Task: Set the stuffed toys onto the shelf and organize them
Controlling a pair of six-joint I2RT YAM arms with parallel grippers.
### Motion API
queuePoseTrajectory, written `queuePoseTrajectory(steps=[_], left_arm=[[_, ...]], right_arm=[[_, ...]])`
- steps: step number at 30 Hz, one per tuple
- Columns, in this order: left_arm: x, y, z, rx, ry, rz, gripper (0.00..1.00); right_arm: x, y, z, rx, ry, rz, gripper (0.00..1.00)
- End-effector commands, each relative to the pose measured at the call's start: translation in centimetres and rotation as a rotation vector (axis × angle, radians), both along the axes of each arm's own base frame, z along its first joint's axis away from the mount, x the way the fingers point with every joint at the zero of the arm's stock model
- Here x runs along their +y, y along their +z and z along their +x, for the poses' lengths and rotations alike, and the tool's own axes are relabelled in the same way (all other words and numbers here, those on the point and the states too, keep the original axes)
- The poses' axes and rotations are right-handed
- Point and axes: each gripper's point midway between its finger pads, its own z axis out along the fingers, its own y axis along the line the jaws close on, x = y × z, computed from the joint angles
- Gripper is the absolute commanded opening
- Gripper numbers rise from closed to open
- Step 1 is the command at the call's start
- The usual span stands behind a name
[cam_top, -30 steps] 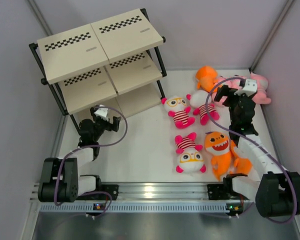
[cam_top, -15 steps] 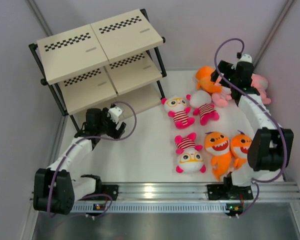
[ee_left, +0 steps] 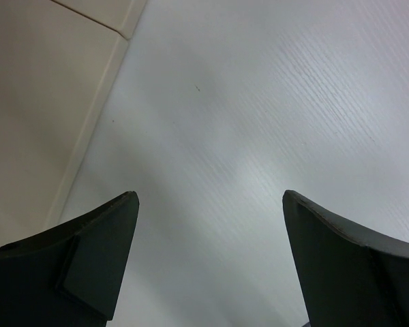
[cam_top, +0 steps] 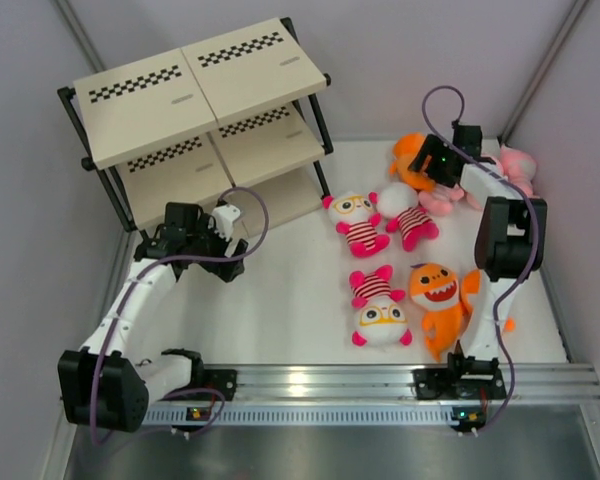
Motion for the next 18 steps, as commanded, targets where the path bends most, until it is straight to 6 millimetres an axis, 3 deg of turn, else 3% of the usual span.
queuePoseTrajectory(steps=[1, 3, 4, 6, 9, 12, 13, 15, 16, 18], left_arm=[[-0.3, 1.0, -0.9, 0.041, 0.008, -0.018, 0.92], [0.0, 1.2, -0.8, 0.034, 0.016, -0.006, 0.92], [0.1, 1.2, -0.8, 0.032, 0.021, -0.002, 0.92], [0.2, 1.3, -0.7, 0.032, 0.028, 0.002, 0.92], [0.0, 1.5, -1.3, 0.048, 0.014, -0.006, 0.91], [-0.4, 1.8, -2.0, 0.061, -0.008, -0.022, 0.92], [-0.4, 2.1, -2.1, 0.059, -0.012, -0.025, 0.92], [-0.5, 2.6, -2.2, 0.054, -0.012, -0.03, 0.92], [-0.6, 2.8, -2.4, 0.055, -0.016, -0.038, 0.92], [-0.7, 3.2, -2.5, 0.044, -0.019, -0.043, 0.92]], right_arm=[[2.0, 0.5, -0.3, -0.027, 0.066, -0.011, 0.8], [2.1, -0.4, -0.5, -0.011, 0.061, -0.018, 0.69], [2.0, -0.8, -0.6, -0.005, 0.056, -0.021, 0.55], [1.9, -0.7, -0.7, -0.008, 0.05, -0.021, 0.4], [1.9, 1.0, -1.0, -0.044, 0.051, -0.026, 0.01], [1.6, 4.3, -1.6, -0.1, 0.055, -0.06, 0.0], [1.4, 6.7, -2.0, -0.149, 0.064, -0.095, 0.0], [0.3, 8.4, -2.8, -0.174, 0.056, -0.183, 0.0], [2.0, 10.8, -3.6, -0.221, 0.09, -0.209, 0.0], [2.2, 12.1, -4.6, -0.242, 0.109, -0.25, 0.0]])
